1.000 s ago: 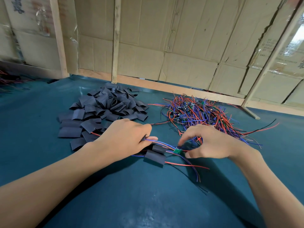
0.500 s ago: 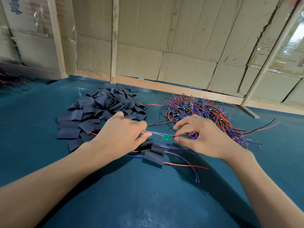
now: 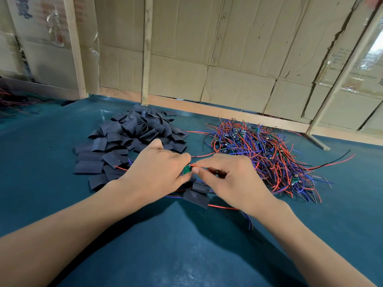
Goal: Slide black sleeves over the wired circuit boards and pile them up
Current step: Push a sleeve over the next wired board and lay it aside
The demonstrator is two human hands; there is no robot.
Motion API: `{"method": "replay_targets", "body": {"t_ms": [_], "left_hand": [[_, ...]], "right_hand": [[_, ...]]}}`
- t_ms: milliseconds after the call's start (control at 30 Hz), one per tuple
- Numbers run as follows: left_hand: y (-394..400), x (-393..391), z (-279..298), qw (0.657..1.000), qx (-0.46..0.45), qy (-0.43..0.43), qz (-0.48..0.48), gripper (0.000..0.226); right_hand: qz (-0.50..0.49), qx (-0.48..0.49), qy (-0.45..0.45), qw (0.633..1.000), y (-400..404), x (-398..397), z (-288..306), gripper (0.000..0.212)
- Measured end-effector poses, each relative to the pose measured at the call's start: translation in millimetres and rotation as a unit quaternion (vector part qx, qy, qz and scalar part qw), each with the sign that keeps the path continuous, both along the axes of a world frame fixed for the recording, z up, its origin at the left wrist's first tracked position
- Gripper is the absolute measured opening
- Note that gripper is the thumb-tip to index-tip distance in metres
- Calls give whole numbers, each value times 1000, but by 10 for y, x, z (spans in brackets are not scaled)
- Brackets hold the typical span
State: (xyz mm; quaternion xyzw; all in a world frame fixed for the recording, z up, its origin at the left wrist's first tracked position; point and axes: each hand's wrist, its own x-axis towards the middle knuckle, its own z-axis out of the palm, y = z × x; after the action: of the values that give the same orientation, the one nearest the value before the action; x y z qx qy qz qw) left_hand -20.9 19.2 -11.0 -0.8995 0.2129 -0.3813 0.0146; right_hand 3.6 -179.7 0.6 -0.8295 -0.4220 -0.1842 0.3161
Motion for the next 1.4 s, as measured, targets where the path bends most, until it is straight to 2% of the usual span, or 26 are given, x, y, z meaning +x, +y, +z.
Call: {"method": "replay_targets", "body": {"t_ms": [67,133,267,367,467,567,700,833,933,1067,1167,1300,1400], "left_hand": [[5,3,3,1000,-3,-1,4,43],[5,6,1,1000,-17,-2,10,40],[-12,2,6,997,-71,-5,18,34],[-18,7,17,995,-98,-14,23,35],[-17,11,26,994,-105,-19,28,43],[-16,-1,30,993,-112,-26,12,43],[-12,-21,37,992,-119,-31,-16,33],[-14,-19,34,991,-132,-10,-37,28],[-37,-43,45,990,-135,3,-37,35],[-58,-66,29,990,-139,2,-38,42],[-41,-76,39,991,-126,-6,-37,39],[-36,-88,57,993,-112,-12,-44,34],[-47,-101,60,993,-110,-2,-52,31]], "right_hand": [[-6,38,30,999,22,-19,-18,10],[-12,99,115,988,45,-32,-24,9],[-21,197,266,943,104,-57,0,13],[-27,254,367,894,140,-91,35,13],[-15,275,448,850,140,-106,81,14],[17,271,471,839,114,-106,135,12],[14,221,440,870,107,-132,169,11],[1,214,403,890,117,-134,173,6],[7,200,347,916,111,-135,172,2],[19,128,122,984,60,-159,118,12],[17,61,-72,995,33,-147,94,13],[34,56,-158,985,18,-109,70,14],[51,44,-180,981,22,-87,60,10]]}}
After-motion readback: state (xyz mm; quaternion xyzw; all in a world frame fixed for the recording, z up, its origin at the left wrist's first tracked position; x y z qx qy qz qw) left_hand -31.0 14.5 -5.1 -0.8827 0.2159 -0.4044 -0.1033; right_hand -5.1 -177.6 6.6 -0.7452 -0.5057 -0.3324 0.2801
